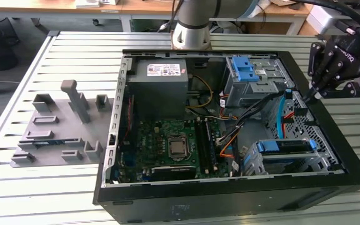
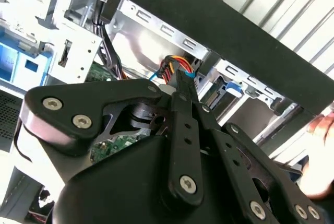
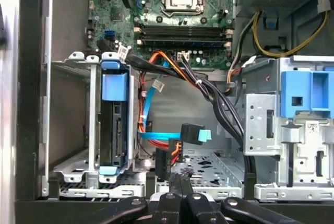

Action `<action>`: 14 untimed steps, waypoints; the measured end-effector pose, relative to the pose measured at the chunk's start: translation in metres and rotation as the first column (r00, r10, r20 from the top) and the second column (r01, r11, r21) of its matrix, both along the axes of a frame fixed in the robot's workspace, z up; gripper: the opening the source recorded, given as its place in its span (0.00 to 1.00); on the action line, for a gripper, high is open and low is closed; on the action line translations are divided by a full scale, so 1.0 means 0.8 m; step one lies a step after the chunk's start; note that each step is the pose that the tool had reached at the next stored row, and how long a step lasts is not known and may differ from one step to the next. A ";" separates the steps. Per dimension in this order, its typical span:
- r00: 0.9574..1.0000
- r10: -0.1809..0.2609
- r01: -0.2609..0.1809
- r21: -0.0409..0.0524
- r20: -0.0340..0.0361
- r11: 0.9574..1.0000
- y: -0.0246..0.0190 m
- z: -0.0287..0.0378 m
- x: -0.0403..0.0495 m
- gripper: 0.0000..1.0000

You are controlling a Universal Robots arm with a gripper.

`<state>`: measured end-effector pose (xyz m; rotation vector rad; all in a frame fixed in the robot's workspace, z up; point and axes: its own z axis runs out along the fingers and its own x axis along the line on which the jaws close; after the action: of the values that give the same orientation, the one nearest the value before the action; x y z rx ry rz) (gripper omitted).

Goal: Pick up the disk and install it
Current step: 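Insert the first disk wire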

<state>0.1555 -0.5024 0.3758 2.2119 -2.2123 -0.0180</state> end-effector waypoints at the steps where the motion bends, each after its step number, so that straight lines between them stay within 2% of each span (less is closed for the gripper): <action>1: 1.000 0.000 0.000 -0.018 0.001 1.000 0.0000 0.0000 -0.002 0.11; 3: 1.000 0.000 0.000 -0.053 0.002 0.999 -0.0001 0.0000 -0.006 0.11; 4: 1.000 0.000 0.000 -0.060 0.003 0.998 0.0000 0.0000 -0.009 0.11; 7: 1.000 0.000 0.000 -0.060 0.004 0.998 0.0004 -0.0001 -0.011 0.11; 8: 1.000 0.000 0.000 -0.060 0.003 0.998 0.0004 -0.0001 -0.011 0.17; 9: 1.000 0.000 0.001 -0.060 0.004 0.998 0.0004 -0.0001 -0.011 0.17; 10: 1.000 0.000 0.001 -0.060 0.004 0.998 0.0004 -0.0002 -0.012 0.23; 11: 1.000 0.000 0.001 -0.061 0.003 0.998 0.0005 -0.0004 -0.014 0.23; 12: 1.000 0.000 0.001 -0.061 0.003 0.998 0.0005 -0.0007 -0.015 0.30; 14: 1.000 0.000 0.001 -0.065 0.004 0.998 0.0004 -0.0023 -0.017 0.30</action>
<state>0.1419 -0.5021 0.3740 2.1795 -2.1821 0.0575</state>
